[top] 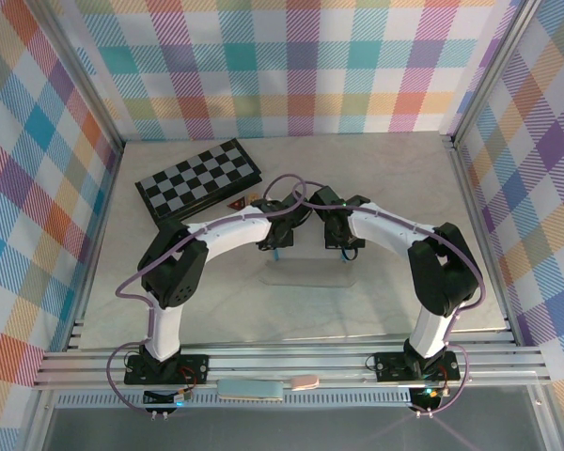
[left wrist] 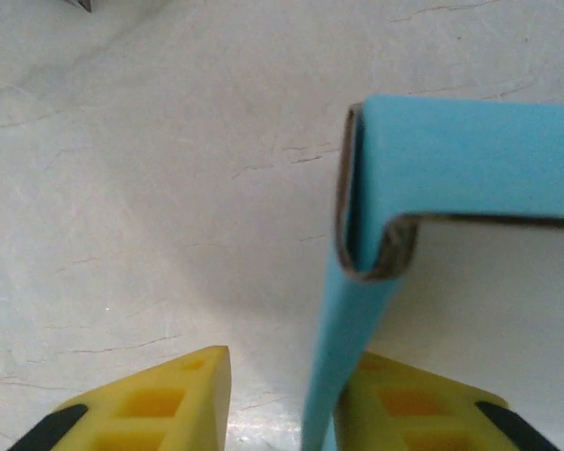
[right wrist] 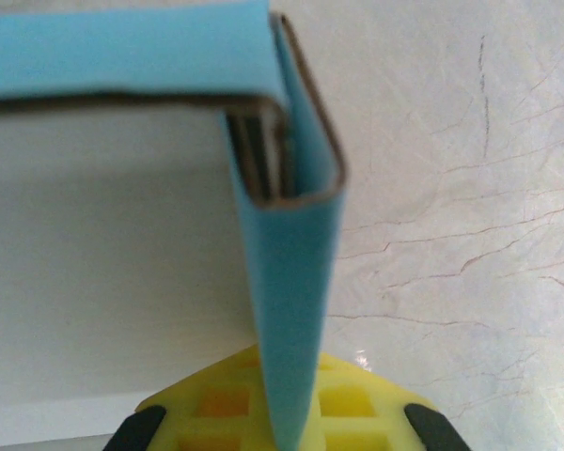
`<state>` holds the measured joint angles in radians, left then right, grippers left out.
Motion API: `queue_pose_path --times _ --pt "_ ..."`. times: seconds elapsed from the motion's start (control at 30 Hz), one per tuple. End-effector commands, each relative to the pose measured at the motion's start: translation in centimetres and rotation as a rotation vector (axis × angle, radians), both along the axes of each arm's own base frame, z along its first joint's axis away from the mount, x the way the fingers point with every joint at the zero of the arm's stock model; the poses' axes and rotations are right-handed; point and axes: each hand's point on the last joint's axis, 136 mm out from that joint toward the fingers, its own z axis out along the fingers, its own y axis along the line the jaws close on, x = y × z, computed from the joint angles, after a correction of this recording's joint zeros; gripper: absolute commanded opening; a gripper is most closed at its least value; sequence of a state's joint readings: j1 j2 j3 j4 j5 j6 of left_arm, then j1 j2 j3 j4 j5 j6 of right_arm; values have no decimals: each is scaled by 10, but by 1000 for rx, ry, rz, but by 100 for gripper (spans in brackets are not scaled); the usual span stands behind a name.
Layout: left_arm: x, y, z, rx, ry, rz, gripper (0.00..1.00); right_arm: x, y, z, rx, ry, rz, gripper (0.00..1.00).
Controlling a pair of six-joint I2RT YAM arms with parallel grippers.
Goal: Fold the paper box
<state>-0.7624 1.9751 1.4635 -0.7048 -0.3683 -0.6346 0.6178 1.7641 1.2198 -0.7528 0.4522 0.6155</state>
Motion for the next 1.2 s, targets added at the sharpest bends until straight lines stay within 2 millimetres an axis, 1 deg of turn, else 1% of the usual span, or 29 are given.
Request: queue_pose_path --times 0.0,0.03,0.07,0.2,0.33,0.43,0.53,0.67,0.7,0.8,0.87,1.0,1.17 --pt "7 -3 41 -58 -58 7 36 -4 -4 -1 -34 19 -17 0" --pt "6 -5 49 -86 -65 6 50 -5 -4 -1 -34 19 -18 0" --pt "5 -7 56 -116 -68 12 52 -5 -4 -1 -31 21 -20 0" --pt "1 -8 75 -212 -79 23 53 -7 -5 -2 -22 30 -31 0" --pt "2 -8 97 -320 -107 26 53 -8 -7 -4 -11 38 -46 0" --pt "6 1 121 -356 -161 43 53 -8 -10 -3 4 45 -72 0" --pt "10 14 143 -365 -200 64 52 -7 -12 3 40 56 -131 0" --pt "11 24 170 -377 -243 78 52 -8 -17 13 116 99 -315 0" --pt "10 27 174 -369 -245 85 52 -8 -18 17 120 105 -359 0" --pt "6 35 184 -353 -246 107 52 -6 -22 30 147 127 -545 0" --pt "2 41 187 -341 -246 124 51 -8 -27 38 150 166 -699 0" --pt "-4 48 195 -333 -249 133 51 -11 -27 52 155 212 -947 0" --pt "-10 54 206 -332 -260 136 51 -17 -12 38 270 326 -1208 0"
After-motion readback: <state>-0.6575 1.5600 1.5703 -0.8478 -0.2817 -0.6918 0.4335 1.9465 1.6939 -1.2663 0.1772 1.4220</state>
